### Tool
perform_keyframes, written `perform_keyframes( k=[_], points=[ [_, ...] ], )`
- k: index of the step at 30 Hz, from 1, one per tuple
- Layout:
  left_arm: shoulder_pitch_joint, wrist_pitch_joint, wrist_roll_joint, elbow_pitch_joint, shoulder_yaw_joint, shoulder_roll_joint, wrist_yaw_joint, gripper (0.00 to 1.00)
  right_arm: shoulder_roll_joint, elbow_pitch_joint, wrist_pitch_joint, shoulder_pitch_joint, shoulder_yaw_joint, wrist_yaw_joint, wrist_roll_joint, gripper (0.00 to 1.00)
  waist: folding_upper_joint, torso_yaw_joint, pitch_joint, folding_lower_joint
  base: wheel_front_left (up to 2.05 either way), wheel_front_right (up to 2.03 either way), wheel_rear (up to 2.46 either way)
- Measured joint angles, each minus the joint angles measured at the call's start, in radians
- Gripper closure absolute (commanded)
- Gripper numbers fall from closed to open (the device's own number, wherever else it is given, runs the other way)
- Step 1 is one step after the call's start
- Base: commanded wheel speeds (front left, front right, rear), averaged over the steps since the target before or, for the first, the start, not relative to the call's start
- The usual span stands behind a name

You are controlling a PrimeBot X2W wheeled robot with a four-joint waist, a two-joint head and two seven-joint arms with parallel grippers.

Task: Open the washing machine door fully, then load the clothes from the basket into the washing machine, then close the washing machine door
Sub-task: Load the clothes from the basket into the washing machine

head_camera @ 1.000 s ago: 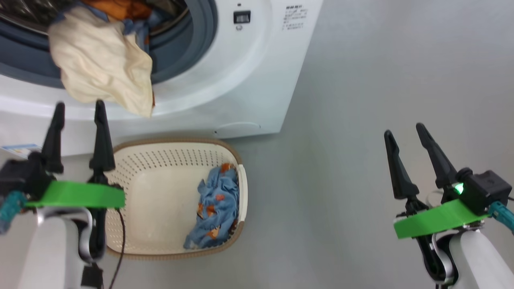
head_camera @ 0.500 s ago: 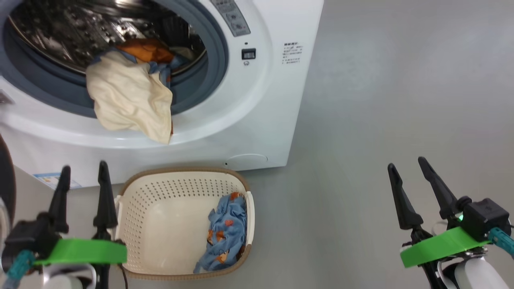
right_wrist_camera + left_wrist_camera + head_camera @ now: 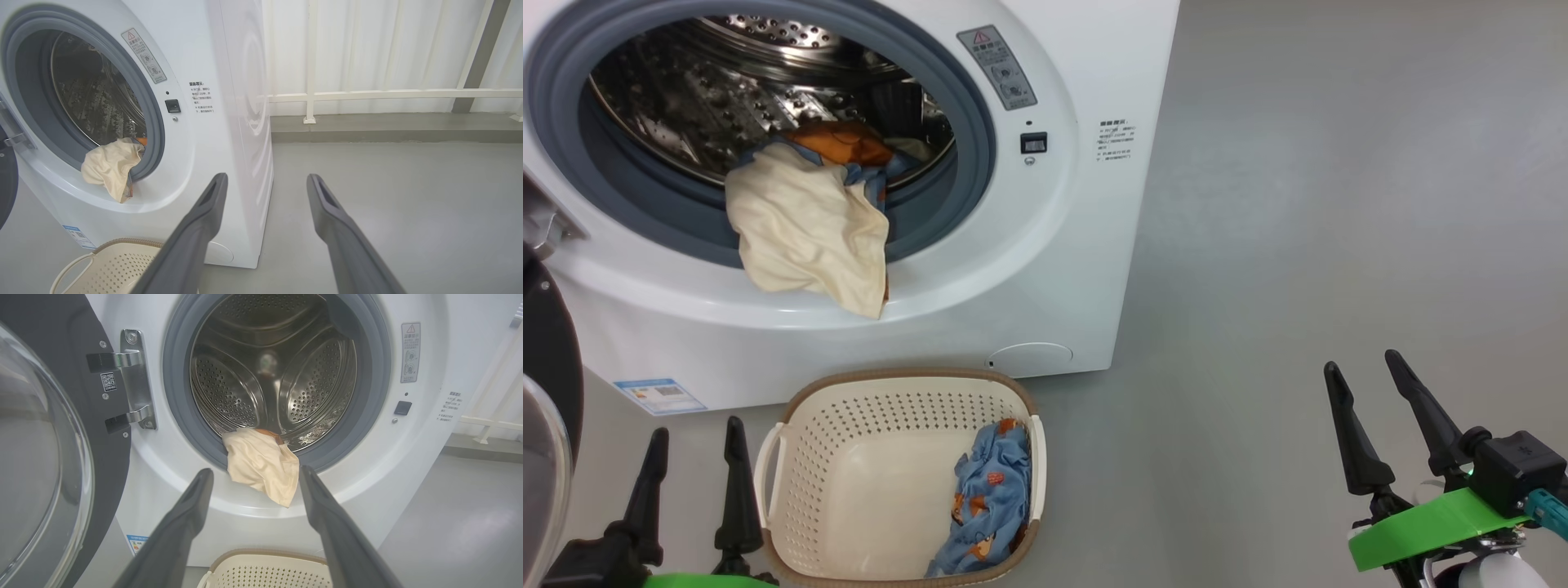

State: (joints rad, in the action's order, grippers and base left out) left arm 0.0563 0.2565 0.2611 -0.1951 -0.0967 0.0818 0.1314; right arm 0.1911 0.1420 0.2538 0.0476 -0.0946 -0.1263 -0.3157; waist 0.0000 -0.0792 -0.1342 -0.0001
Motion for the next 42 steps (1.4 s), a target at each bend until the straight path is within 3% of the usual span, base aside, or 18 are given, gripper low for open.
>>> perform_keyframes(
  k=[23, 42],
  points=[
    [-0.001, 0.000, 0.014, -0.015, -0.002, 0.004, 0.000, 0.00, -0.009, -0.011, 0.000, 0.001, 0.002, 0.000, 0.000, 0.00, 0.0000, -0.014, -0.052, 0.0001, 0.00, 0.00, 0.00],
    [0.321, 0.000, 0.103, -0.245, 0.096, 0.096, 0.000, 0.00, -0.038, -0.031, 0.000, 0.134, -0.004, 0.000, 0.001, 0.00, 0.0000, -0.044, -0.267, 0.0003, 0.00, 0.00, 0.00]
  ],
)
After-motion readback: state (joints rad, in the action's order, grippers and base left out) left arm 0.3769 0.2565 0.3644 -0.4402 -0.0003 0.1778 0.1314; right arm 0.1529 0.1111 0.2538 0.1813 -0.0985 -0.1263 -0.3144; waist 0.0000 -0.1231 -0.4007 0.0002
